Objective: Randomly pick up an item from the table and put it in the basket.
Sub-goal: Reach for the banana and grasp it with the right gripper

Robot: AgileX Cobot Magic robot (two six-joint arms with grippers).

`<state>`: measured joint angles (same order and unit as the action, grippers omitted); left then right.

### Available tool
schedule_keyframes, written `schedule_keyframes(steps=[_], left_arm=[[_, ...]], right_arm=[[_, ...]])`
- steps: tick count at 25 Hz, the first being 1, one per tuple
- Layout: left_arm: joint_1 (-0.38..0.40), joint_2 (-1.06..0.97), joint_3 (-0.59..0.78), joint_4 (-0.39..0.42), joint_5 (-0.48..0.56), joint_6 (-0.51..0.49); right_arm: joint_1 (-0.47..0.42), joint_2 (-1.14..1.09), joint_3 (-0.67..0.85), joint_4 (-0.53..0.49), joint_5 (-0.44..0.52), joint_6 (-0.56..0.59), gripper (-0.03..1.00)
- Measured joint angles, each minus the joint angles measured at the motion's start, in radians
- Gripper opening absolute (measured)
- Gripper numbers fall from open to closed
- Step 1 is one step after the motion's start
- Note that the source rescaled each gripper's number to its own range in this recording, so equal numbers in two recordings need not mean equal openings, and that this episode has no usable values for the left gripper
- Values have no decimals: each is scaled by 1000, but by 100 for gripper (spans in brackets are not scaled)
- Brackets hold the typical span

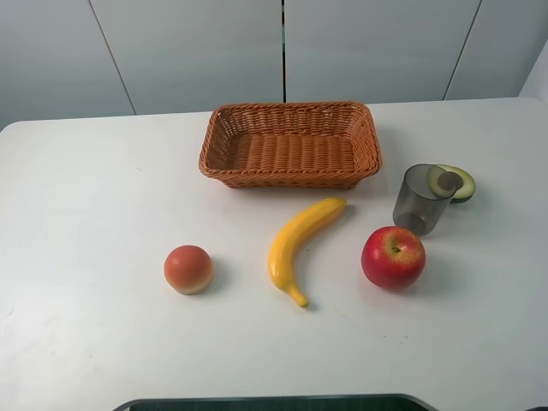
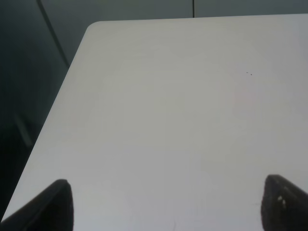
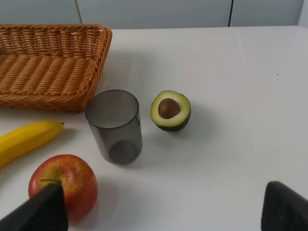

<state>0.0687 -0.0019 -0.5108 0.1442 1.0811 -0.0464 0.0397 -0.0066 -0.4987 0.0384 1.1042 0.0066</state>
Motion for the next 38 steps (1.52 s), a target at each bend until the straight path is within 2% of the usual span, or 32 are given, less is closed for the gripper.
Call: schedule_keyframes(steps=[6,16,18,23,31,35,38], left_arm=[[0,0,0,0,0,0],[0,0,0,0,0,-2],[0,0,0,0,0,-2],[0,0,0,0,0,-2],[0,0,0,0,0,-2],[0,0,0,0,0,-2],[0,0,0,0,0,-2]], right_arm=[[0,70,-12,2,10,0,78],[8,623,-206,59,12,0,78],[48,707,-229,61,-16,0,78],[233,898,-292,77,-29,2,78],[404,1222,-407,92,-66,54,78],[466,1374,-453,104,-91,143,78],[516,1470,-481,104,-163,210,78]])
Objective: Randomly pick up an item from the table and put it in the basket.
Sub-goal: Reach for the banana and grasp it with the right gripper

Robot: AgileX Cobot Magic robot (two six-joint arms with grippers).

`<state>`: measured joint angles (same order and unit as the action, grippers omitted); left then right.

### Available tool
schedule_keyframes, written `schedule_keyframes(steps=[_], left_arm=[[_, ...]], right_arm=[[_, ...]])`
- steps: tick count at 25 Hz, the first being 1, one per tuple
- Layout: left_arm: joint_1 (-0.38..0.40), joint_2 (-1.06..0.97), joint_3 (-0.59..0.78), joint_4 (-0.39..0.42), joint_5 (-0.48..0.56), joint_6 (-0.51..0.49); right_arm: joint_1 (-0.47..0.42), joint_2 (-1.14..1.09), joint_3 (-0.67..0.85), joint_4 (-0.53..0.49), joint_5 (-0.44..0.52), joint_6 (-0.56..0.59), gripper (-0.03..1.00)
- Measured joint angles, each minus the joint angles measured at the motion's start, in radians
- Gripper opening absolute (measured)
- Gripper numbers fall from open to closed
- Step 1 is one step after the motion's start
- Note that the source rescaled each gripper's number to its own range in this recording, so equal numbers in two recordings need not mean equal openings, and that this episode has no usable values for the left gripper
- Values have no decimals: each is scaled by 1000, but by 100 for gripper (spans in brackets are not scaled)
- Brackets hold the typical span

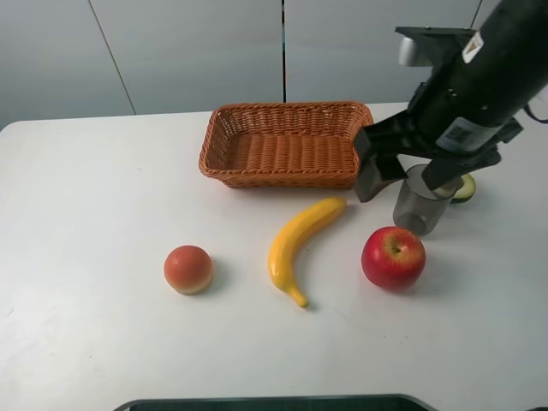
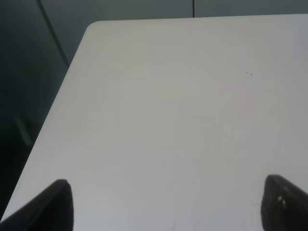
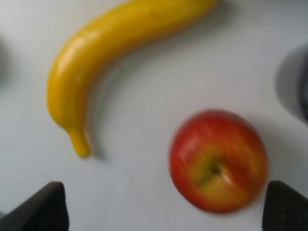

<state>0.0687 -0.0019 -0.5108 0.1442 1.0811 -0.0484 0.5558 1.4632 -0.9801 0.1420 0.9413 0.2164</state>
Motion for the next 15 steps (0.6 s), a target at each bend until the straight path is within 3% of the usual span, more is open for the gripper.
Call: schedule_keyframes(steps=[6,15], left_arm=[[0,0,0,0,0,0],[0,0,0,0,0,0]], right_arm=[[87,152,-25,-10,-153,227,78],[202,341,-142,-121,-181,452,78]])
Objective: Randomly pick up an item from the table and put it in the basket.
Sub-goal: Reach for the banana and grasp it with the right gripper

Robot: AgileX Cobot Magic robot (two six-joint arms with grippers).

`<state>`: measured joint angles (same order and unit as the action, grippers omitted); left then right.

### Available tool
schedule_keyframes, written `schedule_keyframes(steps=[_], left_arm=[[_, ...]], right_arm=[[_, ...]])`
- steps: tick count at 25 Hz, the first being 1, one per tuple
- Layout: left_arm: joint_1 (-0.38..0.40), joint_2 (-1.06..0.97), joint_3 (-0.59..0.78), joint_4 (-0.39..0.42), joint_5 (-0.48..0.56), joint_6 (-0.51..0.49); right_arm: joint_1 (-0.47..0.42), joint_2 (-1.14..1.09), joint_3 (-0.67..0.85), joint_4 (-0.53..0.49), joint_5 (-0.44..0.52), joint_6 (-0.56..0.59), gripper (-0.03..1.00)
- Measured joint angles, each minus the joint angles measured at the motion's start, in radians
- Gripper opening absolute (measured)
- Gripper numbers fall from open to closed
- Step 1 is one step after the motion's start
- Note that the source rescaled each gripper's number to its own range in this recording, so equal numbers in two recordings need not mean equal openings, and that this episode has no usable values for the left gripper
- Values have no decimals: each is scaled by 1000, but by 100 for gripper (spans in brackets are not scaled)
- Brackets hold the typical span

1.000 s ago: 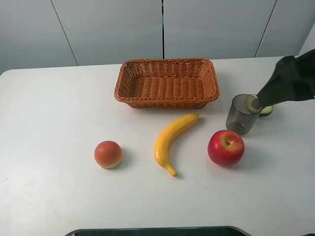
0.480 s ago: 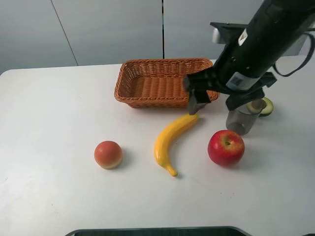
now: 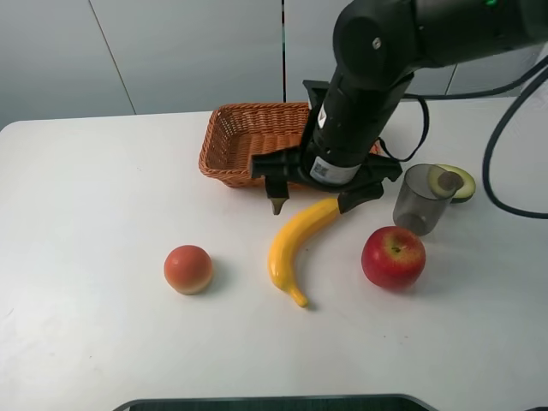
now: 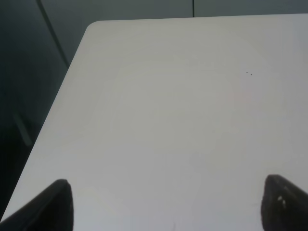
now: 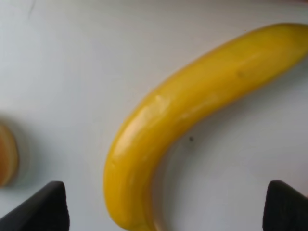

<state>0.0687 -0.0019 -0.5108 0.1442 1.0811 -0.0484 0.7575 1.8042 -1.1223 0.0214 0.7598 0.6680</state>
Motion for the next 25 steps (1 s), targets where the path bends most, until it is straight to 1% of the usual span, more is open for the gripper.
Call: schedule_keyframes(steps=[2,8,14,25], left_arm=[[0,0,0,0,0,0],[0,0,0,0,0,0],[0,0,0,0,0,0],[0,0,0,0,0,0]], right_arm=[[18,45,-25,-21,-4,52,78],[57,162,-103,-129,-14,210,78],[61,221,-149,-142,-5,287,78],[37,232,-126,-150,-5,314,78]])
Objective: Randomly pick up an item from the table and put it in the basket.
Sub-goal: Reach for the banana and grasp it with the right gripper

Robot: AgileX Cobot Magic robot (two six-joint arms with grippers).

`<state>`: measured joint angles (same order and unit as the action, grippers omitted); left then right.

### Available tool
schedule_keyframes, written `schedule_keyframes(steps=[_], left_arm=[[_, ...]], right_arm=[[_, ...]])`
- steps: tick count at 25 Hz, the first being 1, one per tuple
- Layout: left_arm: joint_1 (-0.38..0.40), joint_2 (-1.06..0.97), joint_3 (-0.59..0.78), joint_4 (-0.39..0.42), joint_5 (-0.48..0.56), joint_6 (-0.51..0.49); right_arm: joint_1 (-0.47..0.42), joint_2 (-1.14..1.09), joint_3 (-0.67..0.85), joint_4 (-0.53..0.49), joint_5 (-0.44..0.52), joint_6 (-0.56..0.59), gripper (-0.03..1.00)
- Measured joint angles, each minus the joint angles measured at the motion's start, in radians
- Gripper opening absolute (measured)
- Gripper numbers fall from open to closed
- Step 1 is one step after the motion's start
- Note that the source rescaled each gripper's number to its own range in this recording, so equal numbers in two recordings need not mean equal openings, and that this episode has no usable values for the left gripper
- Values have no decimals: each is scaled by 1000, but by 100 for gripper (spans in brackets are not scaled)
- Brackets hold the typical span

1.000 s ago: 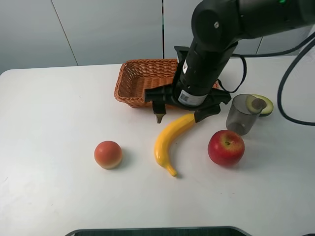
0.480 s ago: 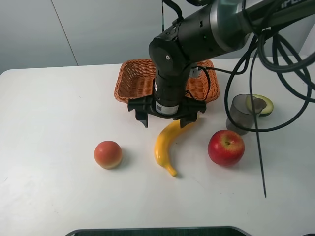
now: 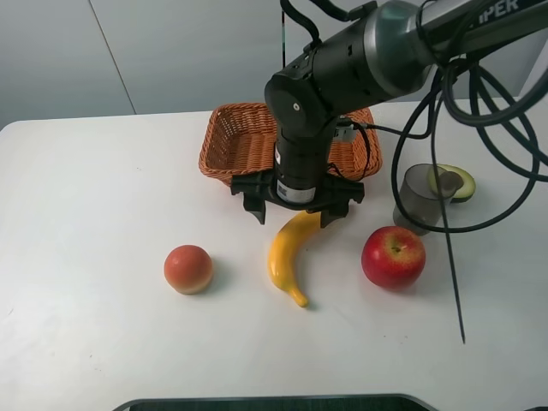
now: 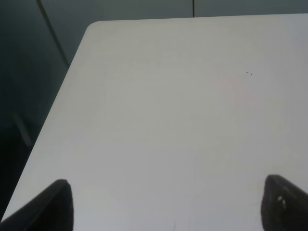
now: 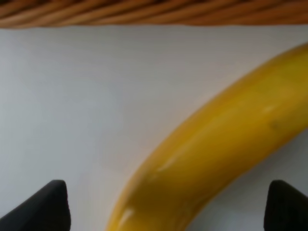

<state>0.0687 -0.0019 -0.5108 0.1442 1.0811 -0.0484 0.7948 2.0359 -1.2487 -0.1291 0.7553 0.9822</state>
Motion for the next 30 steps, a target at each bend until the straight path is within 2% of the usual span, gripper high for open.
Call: schedule_keyframes(steps=[21,23,24,26,28,29,30], left_arm=[[0,0,0,0,0,0],[0,0,0,0,0,0],[0,0,0,0,0,0],[0,0,0,0,0,0],[0,0,0,0,0,0],[0,0,0,0,0,0],[0,0,0,0,0,0]], right_arm=[[-18,94,16,-10,-53,17,78],[-18,98,16,-12,-53,17,75],[-18,98,16,-14,-53,17,69],[-18,98,16,-17,-53,19,45],[-20,98,16,-17,-53,27,5],[-21,98,16,-14,-50,29,0],[-23,98,16,-14,-50,29,0]])
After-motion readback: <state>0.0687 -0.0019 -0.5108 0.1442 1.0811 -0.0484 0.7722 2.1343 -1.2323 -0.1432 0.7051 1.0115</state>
